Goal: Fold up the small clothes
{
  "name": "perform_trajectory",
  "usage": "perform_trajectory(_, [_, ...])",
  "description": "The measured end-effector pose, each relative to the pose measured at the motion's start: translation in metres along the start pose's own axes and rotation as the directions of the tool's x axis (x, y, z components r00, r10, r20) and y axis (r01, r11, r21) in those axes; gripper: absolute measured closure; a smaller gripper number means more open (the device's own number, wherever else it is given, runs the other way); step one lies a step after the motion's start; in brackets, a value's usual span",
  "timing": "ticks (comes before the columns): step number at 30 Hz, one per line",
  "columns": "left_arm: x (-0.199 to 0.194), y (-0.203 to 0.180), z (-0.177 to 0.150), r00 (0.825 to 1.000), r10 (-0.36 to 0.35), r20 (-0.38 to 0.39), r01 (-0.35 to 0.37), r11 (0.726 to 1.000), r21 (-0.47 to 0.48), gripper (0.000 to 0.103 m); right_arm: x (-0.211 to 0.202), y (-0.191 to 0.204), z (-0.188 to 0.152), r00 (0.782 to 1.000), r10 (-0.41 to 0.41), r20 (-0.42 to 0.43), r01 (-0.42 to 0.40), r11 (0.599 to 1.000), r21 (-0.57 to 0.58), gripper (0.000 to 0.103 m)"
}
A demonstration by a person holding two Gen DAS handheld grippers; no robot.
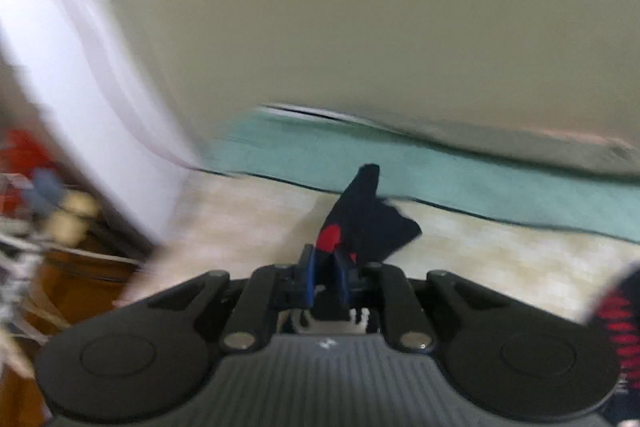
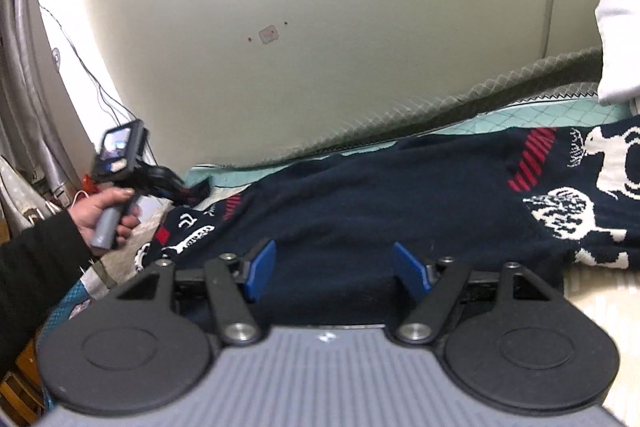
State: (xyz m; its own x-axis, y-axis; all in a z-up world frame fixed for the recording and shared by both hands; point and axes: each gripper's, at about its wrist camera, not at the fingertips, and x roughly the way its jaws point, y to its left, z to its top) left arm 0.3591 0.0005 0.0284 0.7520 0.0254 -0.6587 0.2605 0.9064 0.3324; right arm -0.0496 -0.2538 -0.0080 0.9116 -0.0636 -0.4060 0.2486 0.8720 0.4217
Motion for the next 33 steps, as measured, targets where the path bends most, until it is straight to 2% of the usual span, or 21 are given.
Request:
perform_trajectory(2, [-0.012, 0.049, 0.007, 0.997, 0.078, 0.02, -0.075, 0.992, -0.105, 0.093, -0.003, -0.001, 0.0, 1.0, 0.001, 0.009, -0.001, 1.0, 0.002, 0.034])
perform_trajectory(4, [-0.031, 0.107, 0.013, 0.992, 0.114, 0.044, -0.1, 0.964, -0.246, 0.093, -0.005, -0.002, 0.0, 1.0, -0.001, 0.017, 0.001, 1.0, 0.009, 0.034])
perform_trajectory(5, [-0.043, 0.131, 0.013, 0.993, 0.102, 0.06, -0.079, 0.948, -0.309, 0.093, -0.006, -0.002, 0.001, 1.0, -0.002, 0.02, 0.001, 1.0, 0.011, 0.034])
perform_trajectory(7, [-0.071, 0.173, 0.009, 0.993, 0.023, 0.112, 0.028, 0.903, -0.428, 0.093, -0.007, -0.002, 0.001, 1.0, -0.001, 0.023, 0.0, 1.0, 0.015, 0.034])
perform_trajectory(8, [-0.084, 0.183, 0.005, 0.99, -0.013, 0.144, 0.078, 0.886, -0.457, 0.093, -0.007, -0.003, 0.001, 1.0, 0.0, 0.024, -0.001, 1.0, 0.016, 0.034])
perform_trajectory(11, [-0.115, 0.18, -0.002, 0.969, -0.098, 0.225, 0.191, 0.877, -0.441, 0.093, -0.008, -0.004, 0.002, 1.0, -0.001, 0.027, 0.0, 1.0, 0.021, 0.034])
perform_trajectory(14, [-0.146, 0.151, 0.0, 0.934, -0.212, 0.287, 0.312, 0.877, -0.365, 0.093, -0.01, -0.006, 0.001, 1.0, -0.001, 0.031, -0.001, 0.999, 0.034, 0.034])
perform_trajectory(18, [-0.192, 0.078, 0.018, 0.864, -0.378, 0.332, 0.455, 0.87, -0.192, 0.093, -0.014, -0.013, 0.003, 0.999, 0.003, 0.05, -0.007, 0.997, 0.075, 0.034])
perform_trajectory(19, [-0.206, 0.051, 0.025, 0.84, -0.423, 0.34, 0.488, 0.863, -0.132, 0.093, -0.015, -0.015, 0.003, 0.998, 0.006, 0.055, -0.01, 0.996, 0.087, 0.034])
perform_trajectory(21, [-0.228, 0.004, 0.036, 0.79, -0.511, 0.337, 0.554, 0.831, -0.039, 0.093, -0.017, -0.019, 0.004, 0.998, 0.008, 0.064, -0.015, 0.994, 0.112, 0.034])
perform_trajectory(24, [-0.257, -0.077, 0.047, 0.702, -0.652, 0.286, 0.658, 0.748, 0.089, 0.092, -0.02, -0.025, 0.005, 0.997, 0.01, 0.075, -0.022, 0.988, 0.153, 0.034])
perform_trajectory(26, [-0.269, -0.122, 0.046, 0.662, -0.711, 0.239, 0.694, 0.701, 0.164, 0.085, -0.022, -0.032, 0.005, 0.997, 0.013, 0.082, -0.028, 0.981, 0.191, 0.034])
perform_trajectory(27, [-0.273, -0.144, 0.044, 0.654, -0.727, 0.208, 0.699, 0.686, 0.2, 0.068, -0.023, -0.035, 0.006, 0.996, 0.014, 0.084, -0.032, 0.977, 0.212, 0.034])
perform_trajectory(28, [-0.274, -0.159, 0.041, 0.654, -0.733, 0.184, 0.698, 0.68, 0.225, 0.053, -0.024, -0.039, 0.006, 0.996, 0.015, 0.085, -0.034, 0.972, 0.234, 0.034])
perform_trajectory(30, [-0.269, -0.178, 0.034, 0.65, -0.746, 0.146, 0.696, 0.661, 0.279, 0.051, -0.024, -0.045, 0.006, 0.996, 0.02, 0.085, -0.042, 0.962, 0.272, 0.034])
perform_trajectory(31, [-0.257, -0.177, 0.029, 0.656, -0.743, 0.134, 0.689, 0.662, 0.296, 0.051, -0.025, -0.047, 0.006, 0.996, 0.022, 0.084, -0.045, 0.958, 0.285, 0.034])
perform_trajectory(33, [-0.248, -0.174, 0.026, 0.686, -0.716, 0.131, 0.665, 0.689, 0.288, 0.051, -0.024, -0.048, 0.006, 0.996, 0.027, 0.081, -0.049, 0.955, 0.294, 0.034])
